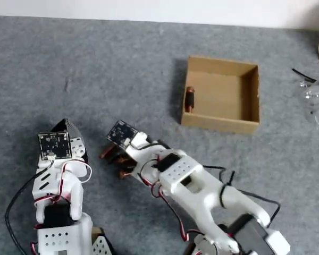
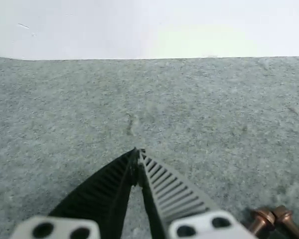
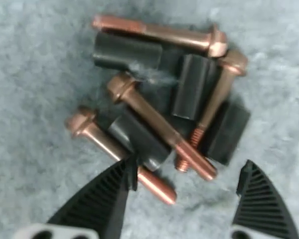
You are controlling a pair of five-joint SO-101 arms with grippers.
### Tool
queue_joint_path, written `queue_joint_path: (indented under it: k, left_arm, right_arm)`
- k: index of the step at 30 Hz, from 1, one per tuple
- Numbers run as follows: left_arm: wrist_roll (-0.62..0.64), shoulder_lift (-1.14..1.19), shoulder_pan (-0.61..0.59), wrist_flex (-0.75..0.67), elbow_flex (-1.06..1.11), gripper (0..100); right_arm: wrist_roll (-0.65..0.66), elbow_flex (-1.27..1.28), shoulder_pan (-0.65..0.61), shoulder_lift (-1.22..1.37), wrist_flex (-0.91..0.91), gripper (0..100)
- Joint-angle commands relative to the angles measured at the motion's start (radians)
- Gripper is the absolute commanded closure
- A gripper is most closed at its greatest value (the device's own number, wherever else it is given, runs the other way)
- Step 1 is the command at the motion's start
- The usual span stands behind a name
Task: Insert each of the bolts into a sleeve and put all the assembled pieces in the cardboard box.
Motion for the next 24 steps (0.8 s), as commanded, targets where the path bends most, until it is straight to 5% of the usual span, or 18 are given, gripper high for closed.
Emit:
queue_joint_path:
  k: [1,13,24]
  left_arm:
    - [0.005,-0.008,-0.013,-0.029,0.019,99]
    - [0.005,-0.008,-0.002,-0.029,0.019,99]
    - [0.005,-0.008,-0.002,-0.028,0.019,99]
  right_arm:
    - [0.012,-0.074,-0.015,0.053,-0.028,71.0]
    - [0.046,-0.163,-0.007,0.232,-0.028,71.4]
    - [0.044,-0.163,0.058,0.243,-0.030,99.8]
